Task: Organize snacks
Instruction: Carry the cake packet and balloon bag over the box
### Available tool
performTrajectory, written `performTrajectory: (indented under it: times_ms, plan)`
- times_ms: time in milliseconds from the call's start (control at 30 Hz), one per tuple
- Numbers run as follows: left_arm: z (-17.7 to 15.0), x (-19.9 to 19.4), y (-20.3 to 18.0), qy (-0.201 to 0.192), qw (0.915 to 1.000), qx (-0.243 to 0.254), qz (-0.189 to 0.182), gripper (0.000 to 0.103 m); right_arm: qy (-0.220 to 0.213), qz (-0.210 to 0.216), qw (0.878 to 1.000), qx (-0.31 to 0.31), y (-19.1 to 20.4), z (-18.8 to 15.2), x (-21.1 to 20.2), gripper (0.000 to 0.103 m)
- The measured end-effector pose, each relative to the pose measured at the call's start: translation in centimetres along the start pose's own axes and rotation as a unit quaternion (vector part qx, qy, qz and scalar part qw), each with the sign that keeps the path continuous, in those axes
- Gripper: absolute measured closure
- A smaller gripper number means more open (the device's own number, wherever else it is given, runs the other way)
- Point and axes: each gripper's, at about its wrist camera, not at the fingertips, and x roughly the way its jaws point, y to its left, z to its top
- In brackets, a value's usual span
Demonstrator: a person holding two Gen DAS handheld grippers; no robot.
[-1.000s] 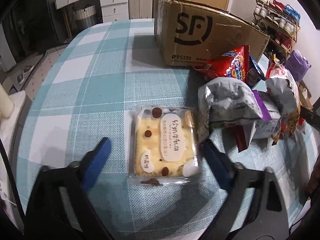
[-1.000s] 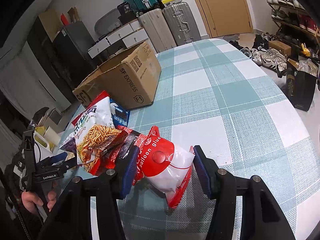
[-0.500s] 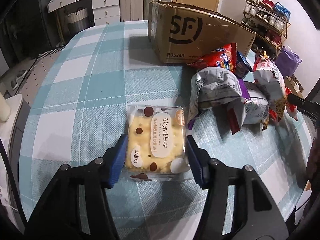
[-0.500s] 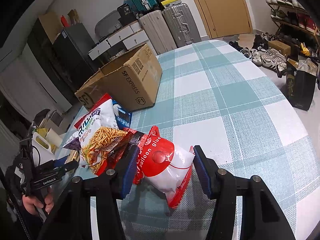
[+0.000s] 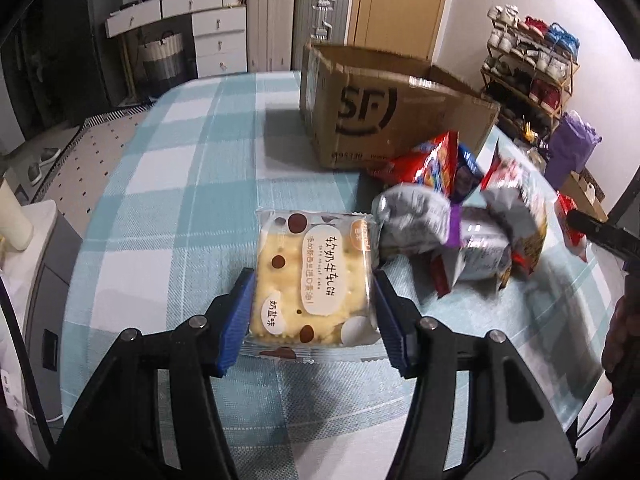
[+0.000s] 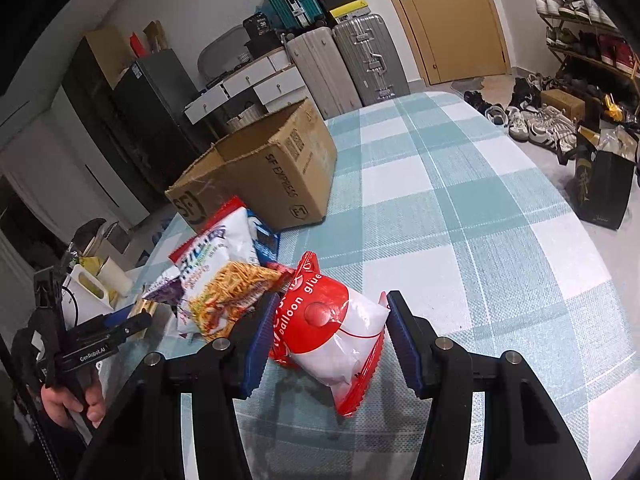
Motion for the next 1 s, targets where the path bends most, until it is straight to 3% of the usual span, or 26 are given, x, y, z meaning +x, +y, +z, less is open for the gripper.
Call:
performTrajectory:
  times_ms: [233,533,700,1000]
  plan:
    - [2.3,-3.3,-0.7,-0.053,0.9985,-0.012,-0.005,0.048,-0.01,0.016,1.0,-0.022,2.7,1.2,-1.0,0.048]
    - [6.0,-6.4,-3.2,-0.088,0.9952,0.013,-0.041,0.048,-0.023,0.059,0.997,-0.051,6.4,4.0,-1.8,0.048]
    - [8.6,-7.0,-4.3,-0.09,0.9928,0.006,-0.079,0.048,-0.025,0.076,0.995,-0.061,8.0,6.6,-1.8,0.048]
    - [13.0,-7.1,-6.8,-0.1,0.9906,0.02,-0.091,0.048,-0.029,0.092,0.992,-0.085,10.1,10.9,-0.9,0.048]
